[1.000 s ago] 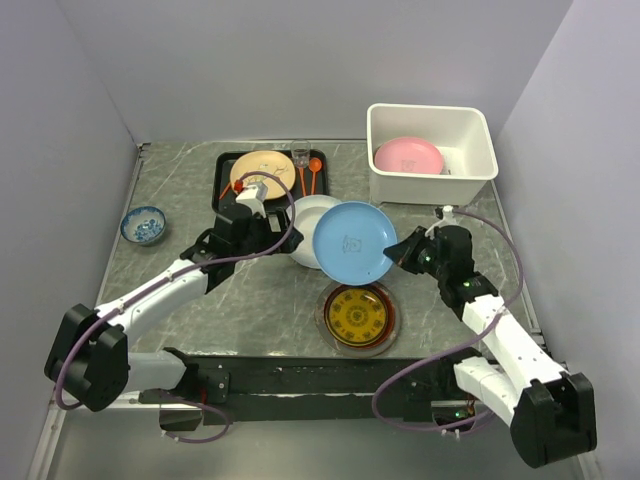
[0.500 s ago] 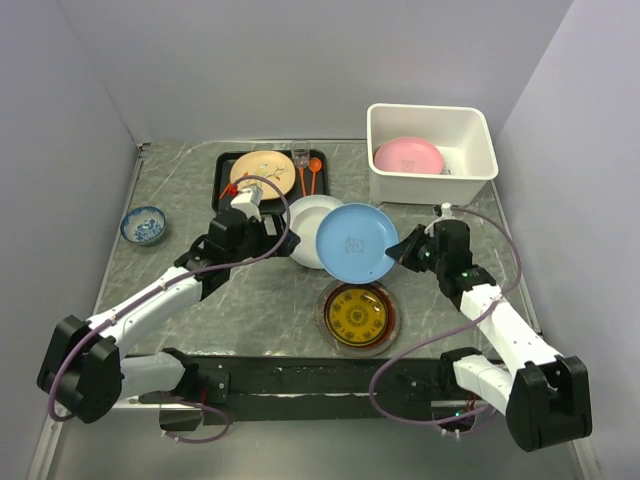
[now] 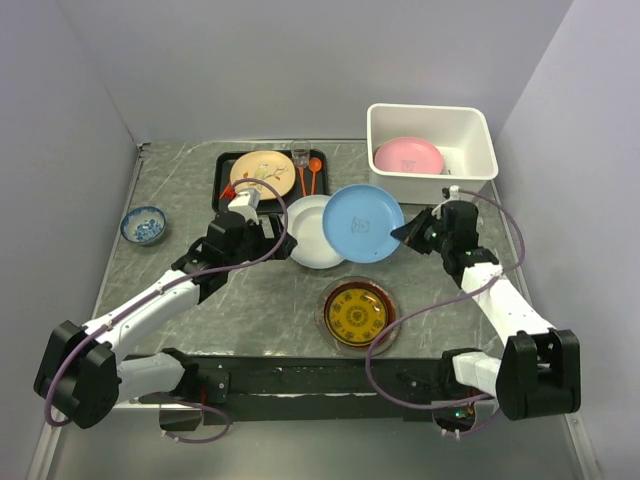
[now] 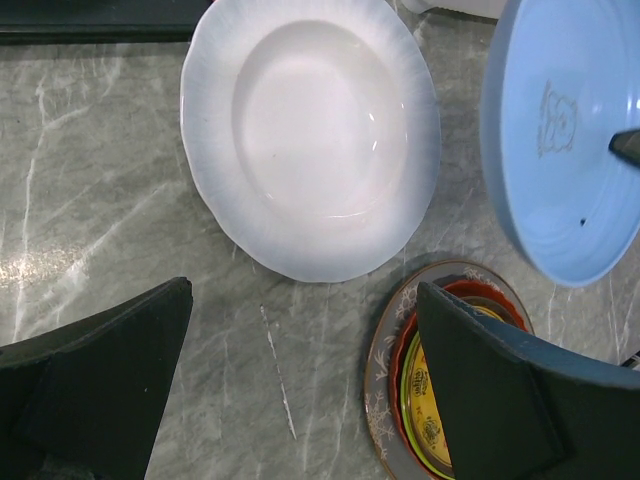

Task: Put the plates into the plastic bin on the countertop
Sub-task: Place the plate in the plastic bin.

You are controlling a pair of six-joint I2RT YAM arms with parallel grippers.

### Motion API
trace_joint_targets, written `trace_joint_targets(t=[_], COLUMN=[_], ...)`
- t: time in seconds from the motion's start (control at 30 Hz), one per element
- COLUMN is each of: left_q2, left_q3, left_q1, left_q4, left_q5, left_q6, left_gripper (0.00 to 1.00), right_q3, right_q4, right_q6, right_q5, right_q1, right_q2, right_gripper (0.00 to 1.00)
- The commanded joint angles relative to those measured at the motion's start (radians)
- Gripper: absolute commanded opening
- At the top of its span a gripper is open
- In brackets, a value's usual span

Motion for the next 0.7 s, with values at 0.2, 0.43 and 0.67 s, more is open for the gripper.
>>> trace_joint_targets(t=[0.2,0.43,0.67], left_q2=[0.035,0.06,0.07], left_q3=[0.022,0.04,0.05], left_q1=[-0.004,-0.005,-0.005], left_q4=[0.026,0.034,0.019], left_q5=[0.034,0.047,0.043], left_q6=[-0.002,-0.002,0.007], left_gripper=[0.99,0.99,0.99], right_q3=[0.16,0.278,0.376], right_q4=[0.061,0.05,0.039], right_q6=[-0.003,0.002,-0.003], right_q5=[-0.065,-0.08,-0.104], right_q1=[-0.077,-0.127,-0.163], right_q2=[0.058,0.124,0.209], right_gripper=[0.0,0.0,0.0])
